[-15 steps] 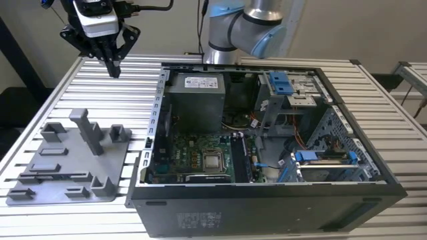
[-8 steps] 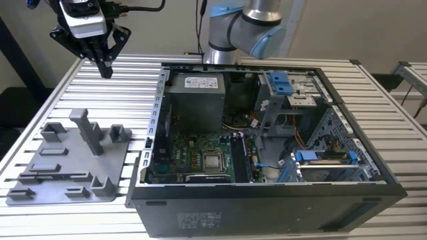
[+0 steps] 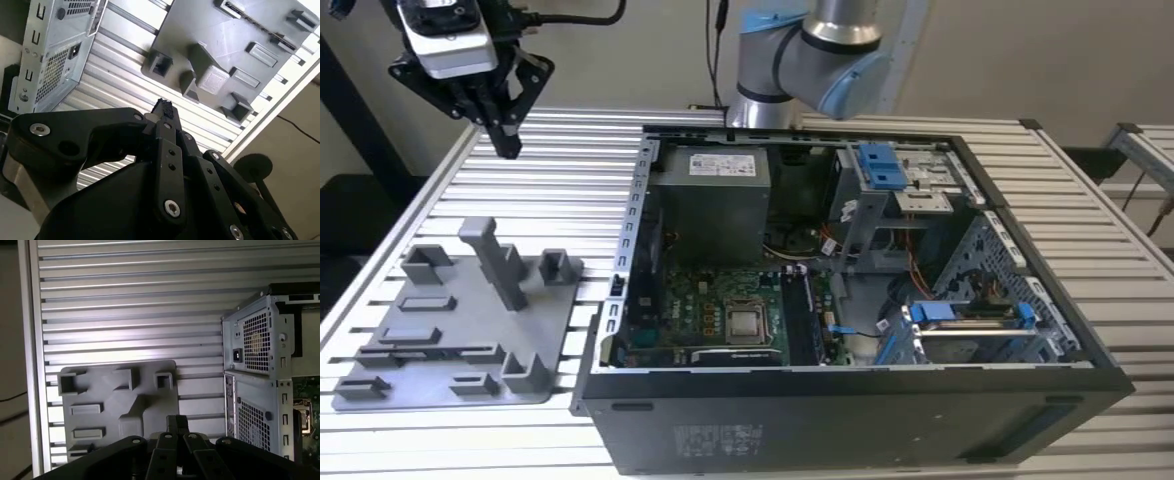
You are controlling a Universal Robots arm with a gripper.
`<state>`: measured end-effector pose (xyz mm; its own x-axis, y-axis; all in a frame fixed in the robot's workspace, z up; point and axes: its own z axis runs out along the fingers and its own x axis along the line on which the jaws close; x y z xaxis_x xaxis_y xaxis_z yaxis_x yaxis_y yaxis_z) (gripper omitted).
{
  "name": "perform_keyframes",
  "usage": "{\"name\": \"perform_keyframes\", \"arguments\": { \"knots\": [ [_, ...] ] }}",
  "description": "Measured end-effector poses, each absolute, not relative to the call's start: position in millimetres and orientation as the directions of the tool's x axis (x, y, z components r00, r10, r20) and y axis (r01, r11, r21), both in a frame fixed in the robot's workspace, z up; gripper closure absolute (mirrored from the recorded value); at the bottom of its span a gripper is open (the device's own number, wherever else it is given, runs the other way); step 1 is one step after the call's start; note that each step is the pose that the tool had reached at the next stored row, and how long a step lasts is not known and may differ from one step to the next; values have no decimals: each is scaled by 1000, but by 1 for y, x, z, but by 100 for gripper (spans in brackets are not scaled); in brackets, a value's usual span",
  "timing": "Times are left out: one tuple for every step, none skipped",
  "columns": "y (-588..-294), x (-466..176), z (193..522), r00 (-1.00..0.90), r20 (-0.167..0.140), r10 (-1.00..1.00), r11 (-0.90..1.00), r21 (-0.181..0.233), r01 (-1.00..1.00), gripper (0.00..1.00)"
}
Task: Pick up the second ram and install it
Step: 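Reach for the second ram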
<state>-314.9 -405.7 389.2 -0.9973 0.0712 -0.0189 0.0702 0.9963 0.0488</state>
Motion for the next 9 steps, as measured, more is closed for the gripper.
{"name": "perform_keyframes", "arguments": {
  "knots": [
    [-406, -318, 389, -997, -19, 71, 996, 49, 70, 89],
    [-407, -321, 389, -997, -19, 71, 996, 49, 70, 89],
    [-407, -324, 389, -997, -19, 71, 996, 49, 70, 89],
    [-408, -326, 389, -997, -19, 71, 996, 49, 70, 89],
    [-408, -329, 389, -997, -19, 71, 996, 49, 70, 89],
    [-409, -331, 389, -997, -19, 71, 996, 49, 70, 89],
    [-409, -334, 389, -997, -19, 71, 996, 49, 70, 89],
    [-409, -337, 388, -997, -19, 71, 996, 49, 70, 89],
    [-410, -340, 388, -997, -19, 71, 996, 49, 70, 89]
  ]
}}
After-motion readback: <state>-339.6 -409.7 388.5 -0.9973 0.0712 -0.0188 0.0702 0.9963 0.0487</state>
